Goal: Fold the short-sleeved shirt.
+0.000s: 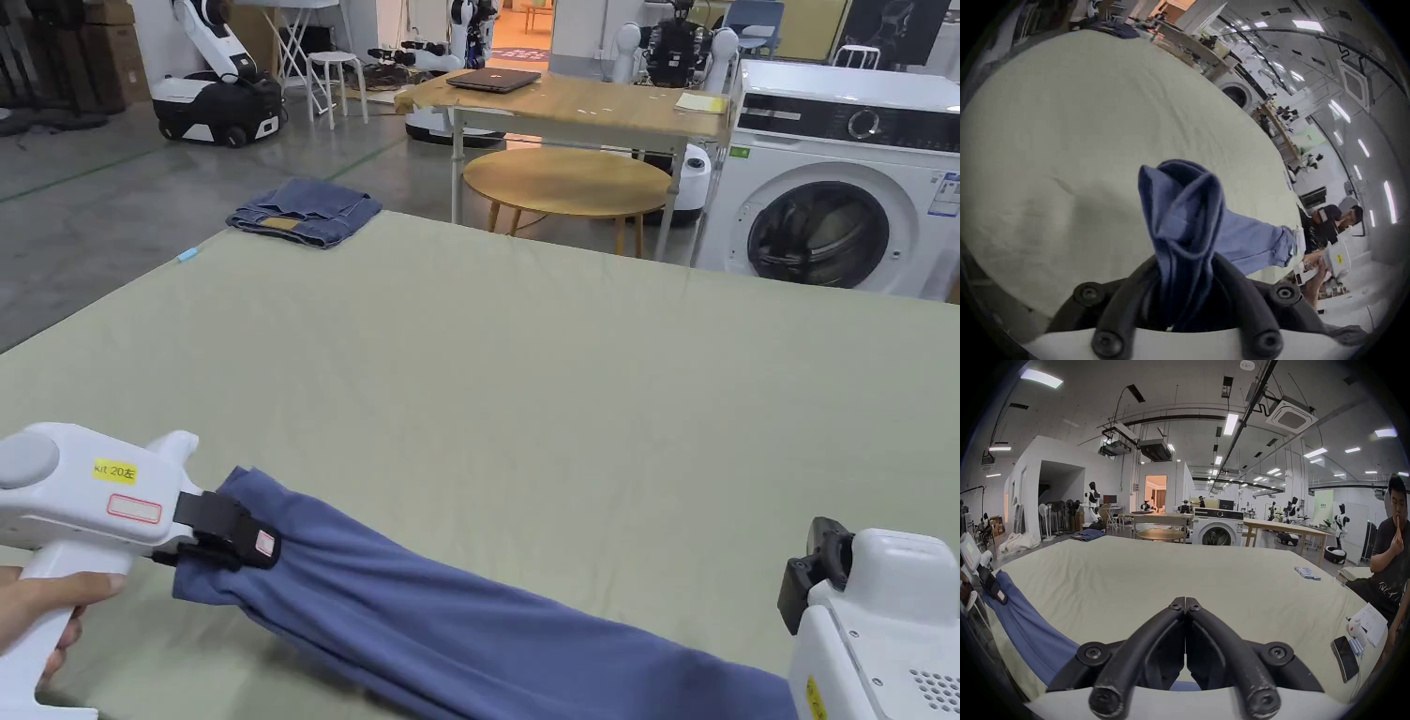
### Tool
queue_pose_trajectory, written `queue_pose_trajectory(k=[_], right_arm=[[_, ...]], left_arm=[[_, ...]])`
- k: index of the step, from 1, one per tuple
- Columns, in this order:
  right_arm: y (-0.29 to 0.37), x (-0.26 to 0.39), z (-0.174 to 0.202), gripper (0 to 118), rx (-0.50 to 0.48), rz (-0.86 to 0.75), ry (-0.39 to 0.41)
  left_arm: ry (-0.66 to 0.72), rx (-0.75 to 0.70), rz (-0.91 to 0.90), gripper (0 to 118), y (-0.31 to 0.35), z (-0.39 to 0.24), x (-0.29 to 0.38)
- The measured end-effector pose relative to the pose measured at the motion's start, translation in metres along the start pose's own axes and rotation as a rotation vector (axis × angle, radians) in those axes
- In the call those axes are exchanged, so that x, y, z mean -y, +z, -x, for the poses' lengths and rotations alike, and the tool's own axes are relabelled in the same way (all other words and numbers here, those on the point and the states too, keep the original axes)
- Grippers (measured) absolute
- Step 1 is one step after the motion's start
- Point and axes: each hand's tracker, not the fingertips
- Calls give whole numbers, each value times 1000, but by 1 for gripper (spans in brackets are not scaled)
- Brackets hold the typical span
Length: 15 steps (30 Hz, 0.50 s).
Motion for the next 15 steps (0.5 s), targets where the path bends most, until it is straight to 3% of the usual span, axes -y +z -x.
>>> queue_pose_trajectory(k=[5, 15], right_arm=[[-1, 1, 2, 0, -8, 4, 4], [-1, 6, 3, 0, -13, 24, 15]], left_arm=[[11, -14, 14, 1, 5, -21, 7], [-71, 210, 104, 1, -35, -117, 12]])
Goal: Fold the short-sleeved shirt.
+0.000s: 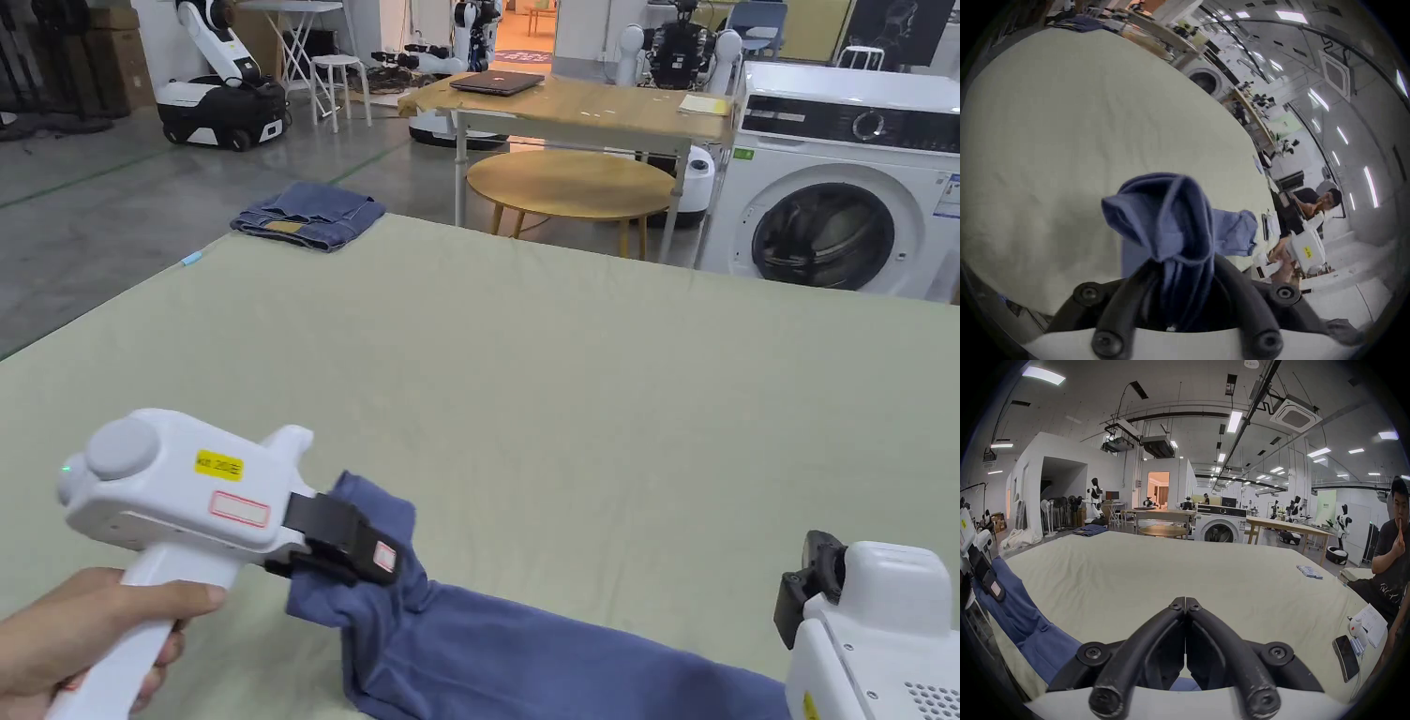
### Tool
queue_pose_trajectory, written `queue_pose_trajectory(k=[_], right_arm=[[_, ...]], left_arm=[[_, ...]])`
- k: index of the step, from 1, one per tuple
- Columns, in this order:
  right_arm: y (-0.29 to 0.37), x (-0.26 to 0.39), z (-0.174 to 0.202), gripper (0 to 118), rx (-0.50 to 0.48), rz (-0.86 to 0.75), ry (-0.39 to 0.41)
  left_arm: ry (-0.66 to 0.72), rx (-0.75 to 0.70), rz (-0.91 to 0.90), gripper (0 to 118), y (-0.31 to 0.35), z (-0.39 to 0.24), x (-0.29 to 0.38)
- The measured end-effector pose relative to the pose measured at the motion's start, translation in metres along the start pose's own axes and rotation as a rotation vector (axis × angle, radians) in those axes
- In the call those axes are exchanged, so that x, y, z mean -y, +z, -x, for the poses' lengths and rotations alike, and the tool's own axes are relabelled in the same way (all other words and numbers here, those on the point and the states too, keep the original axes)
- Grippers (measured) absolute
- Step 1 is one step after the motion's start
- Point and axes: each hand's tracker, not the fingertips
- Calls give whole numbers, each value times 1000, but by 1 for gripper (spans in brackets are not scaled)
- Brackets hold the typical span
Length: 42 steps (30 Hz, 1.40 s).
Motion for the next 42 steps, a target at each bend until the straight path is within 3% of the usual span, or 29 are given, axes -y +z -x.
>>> queue_pose_trajectory(k=[4, 9, 15, 17, 19, 22, 27, 31, 33, 37, 42], right_arm=[[0, 2, -1, 0, 3, 9, -8], [0, 4, -5, 0, 12, 19, -3], [1, 7, -10, 0, 26, 36, 2], [1, 8, -11, 0, 25, 41, 1], [1, 9, -12, 0, 25, 45, 1], [2, 9, -13, 0, 24, 44, 3], [6, 8, -15, 0, 24, 39, -2], [8, 10, -17, 0, 26, 46, -17], [8, 13, -17, 0, 27, 54, -21], [7, 16, -18, 0, 19, 69, -30], [7, 19, -19, 0, 20, 77, -19]], left_arm=[[14, -6, 75, 1, -54, -17, -5], [20, -155, 182, 1, -131, -20, -8], [18, -260, 233, 2, -180, -19, -1], [19, -270, 227, 13, -181, -17, 0], [49, -182, 218, 37, -172, -19, 0], [-14, -202, 245, 42, -160, -31, -1], [-19, -68, 174, 42, -111, -37, -7], [-26, -29, 12, 15, -77, -29, -8], [12, -27, -53, 14, -72, -17, -8], [30, -144, 42, 8, -102, 1, -3], [40, -32, 150, 7, -151, 3, 6]])
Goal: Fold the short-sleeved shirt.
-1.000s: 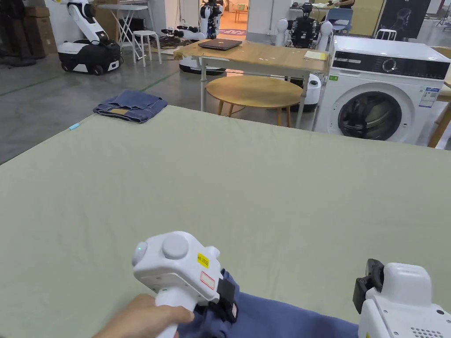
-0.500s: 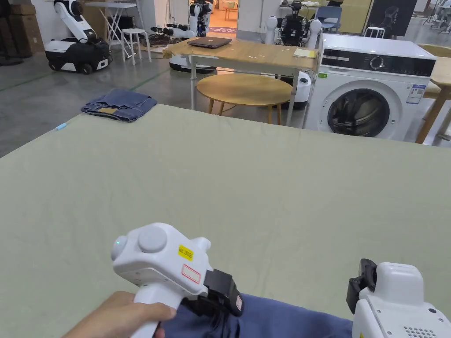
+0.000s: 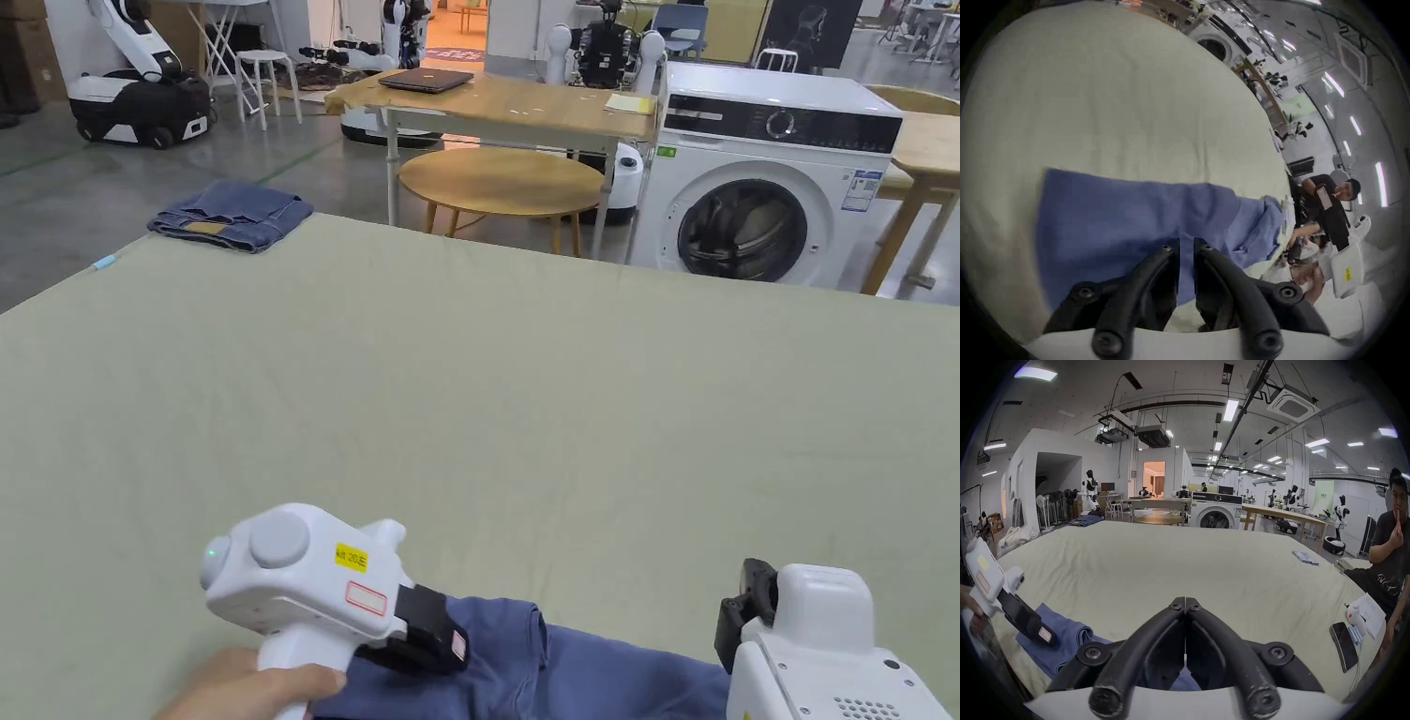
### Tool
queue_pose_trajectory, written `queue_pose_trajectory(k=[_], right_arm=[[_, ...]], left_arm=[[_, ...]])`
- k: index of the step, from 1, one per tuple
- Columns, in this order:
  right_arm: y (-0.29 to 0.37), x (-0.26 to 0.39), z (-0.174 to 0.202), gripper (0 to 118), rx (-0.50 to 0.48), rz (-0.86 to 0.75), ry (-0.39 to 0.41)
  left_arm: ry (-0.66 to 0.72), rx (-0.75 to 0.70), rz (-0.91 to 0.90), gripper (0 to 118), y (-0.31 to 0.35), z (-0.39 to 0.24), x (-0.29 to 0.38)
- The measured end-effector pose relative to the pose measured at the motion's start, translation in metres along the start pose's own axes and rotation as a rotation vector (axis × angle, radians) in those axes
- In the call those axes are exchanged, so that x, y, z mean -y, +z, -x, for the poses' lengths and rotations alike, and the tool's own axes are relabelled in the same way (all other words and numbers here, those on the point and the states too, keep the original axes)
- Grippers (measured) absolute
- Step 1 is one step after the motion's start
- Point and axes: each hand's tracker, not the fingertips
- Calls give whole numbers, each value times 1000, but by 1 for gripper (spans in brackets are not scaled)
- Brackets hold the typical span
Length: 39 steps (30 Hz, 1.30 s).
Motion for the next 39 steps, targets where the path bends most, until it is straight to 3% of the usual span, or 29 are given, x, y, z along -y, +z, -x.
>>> queue_pose_trajectory(k=[4, 9, 16, 20, 23, 31, 32, 33, 35, 36, 39], right_arm=[[0, 2, -4, 0, 7, 6, -4], [0, 3, -7, 0, 14, 14, -2], [5, 0, -8, 0, 18, 5, -8], [7, 0, -6, 0, 17, -1, 6], [7, -2, -6, 0, 12, -3, 8], [5, -7, -5, 0, 7, -16, 7], [5, -7, -4, 0, 7, -16, 8], [4, -7, -4, 0, 6, -17, 5], [4, -8, -3, 0, 2, -14, 0], [4, -7, -3, 0, 2, -14, 0], [4, -7, -1, 0, -2, -12, 3]], left_arm=[[21, 179, 28, 7, -25, -5, 5], [50, 142, 90, 0, -64, -3, 13], [5, 104, 65, 0, -73, -13, 20], [-18, 85, 67, 0, -52, -22, 16], [-112, 33, 9, 0, -17, -27, 13], [-54, -144, -145, 0, 86, 37, 1], [-48, -133, -136, 2, 92, 47, 1], [-36, -134, -132, 13, 96, 54, 1], [-19, -107, -113, 55, 100, 72, 2], [-6, -105, -113, 63, 99, 79, 3], [62, -25, -123, 64, 90, 96, 9]])
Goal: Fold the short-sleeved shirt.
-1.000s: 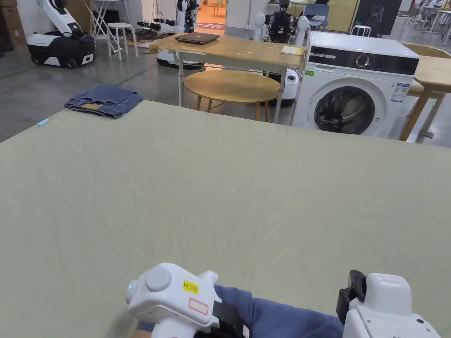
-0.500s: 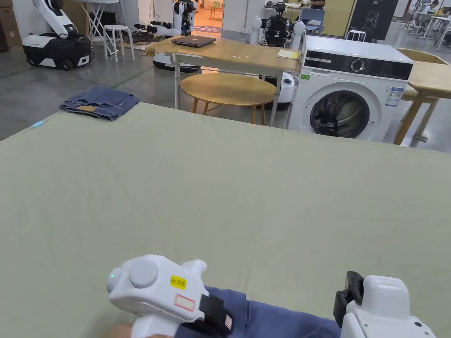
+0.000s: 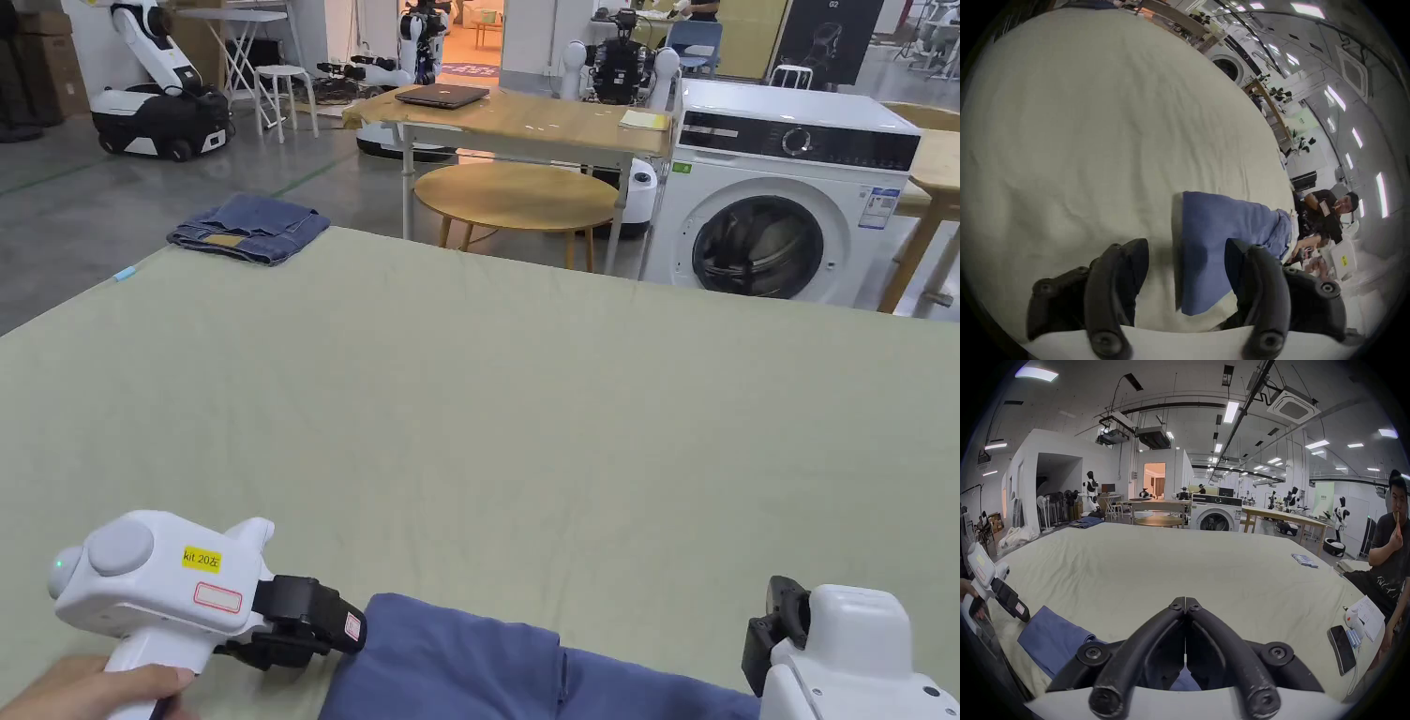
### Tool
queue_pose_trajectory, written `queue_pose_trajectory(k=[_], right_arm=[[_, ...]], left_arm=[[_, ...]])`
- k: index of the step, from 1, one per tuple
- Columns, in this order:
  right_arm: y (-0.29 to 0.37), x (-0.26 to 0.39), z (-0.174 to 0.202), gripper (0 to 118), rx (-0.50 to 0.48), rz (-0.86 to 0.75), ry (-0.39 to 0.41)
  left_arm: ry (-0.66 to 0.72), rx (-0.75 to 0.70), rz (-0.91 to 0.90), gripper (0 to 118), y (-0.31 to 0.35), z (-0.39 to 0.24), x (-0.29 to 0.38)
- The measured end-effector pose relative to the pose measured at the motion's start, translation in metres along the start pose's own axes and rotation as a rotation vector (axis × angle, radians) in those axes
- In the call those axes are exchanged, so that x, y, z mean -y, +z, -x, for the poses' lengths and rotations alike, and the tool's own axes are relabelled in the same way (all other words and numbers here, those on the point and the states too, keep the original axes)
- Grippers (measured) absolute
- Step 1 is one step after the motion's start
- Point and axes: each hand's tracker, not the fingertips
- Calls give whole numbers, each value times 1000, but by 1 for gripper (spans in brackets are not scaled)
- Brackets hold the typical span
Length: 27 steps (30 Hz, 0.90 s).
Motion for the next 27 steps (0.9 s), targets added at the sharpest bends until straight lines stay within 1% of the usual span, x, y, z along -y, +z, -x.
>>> queue_pose_trajectory(k=[5, 6, 7, 8, 9, 10, 11, 12, 13, 14, 15, 17, 20, 22, 25, 27], right_arm=[[1, 2, -1, 0, 1, 6, 0], [1, 3, -2, 0, 1, 8, -1], [1, 3, -2, 0, 3, 11, -2], [1, 3, -3, 0, 5, 12, -3], [2, 4, -4, 0, 5, 12, -6], [2, 4, -5, 0, 8, 13, -10], [2, 4, -6, 0, 8, 13, -12], [2, 4, -6, 0, 9, 12, -14], [3, 3, -7, 0, 9, 11, -14], [3, 3, -7, 0, 11, 11, -11], [3, 3, -7, 0, 12, 11, -7], [3, 3, -8, 0, 12, 11, -5], [3, 3, -10, 0, 15, 9, -5], [3, 1, -10, 0, 12, 11, -5], [3, 0, -10, 0, 10, 9, -6], [2, 0, -8, 0, 3, 6, -4]], left_arm=[[118, 291, 41, 64, -35, 31, 9], [160, 359, 34, 64, -40, 34, 11], [201, 397, 59, 63, -45, 37, 10], [234, 421, 72, 56, -50, 38, 9], [243, 423, 53, 38, -53, 39, 11], [218, 400, 44, 8, -52, 34, 12], [171, 343, 29, 8, -53, 30, 12], [132, 256, 35, 7, -56, 25, 12], [130, 225, 29, 7, -56, 24, 14], [149, 278, 26, 7, -54, 21, 16], [142, 283, 7, 7, -48, 17, 17], [97, 252, -14, 6, -41, 7, 17], [47, 251, -36, 5, -22, -2, 16], [33, 236, -43, 5, -3, -16, 15], [-4, 158, -66, 5, 29, -26, 10], [-32, 62, -80, 5, 53, -40, 12]])
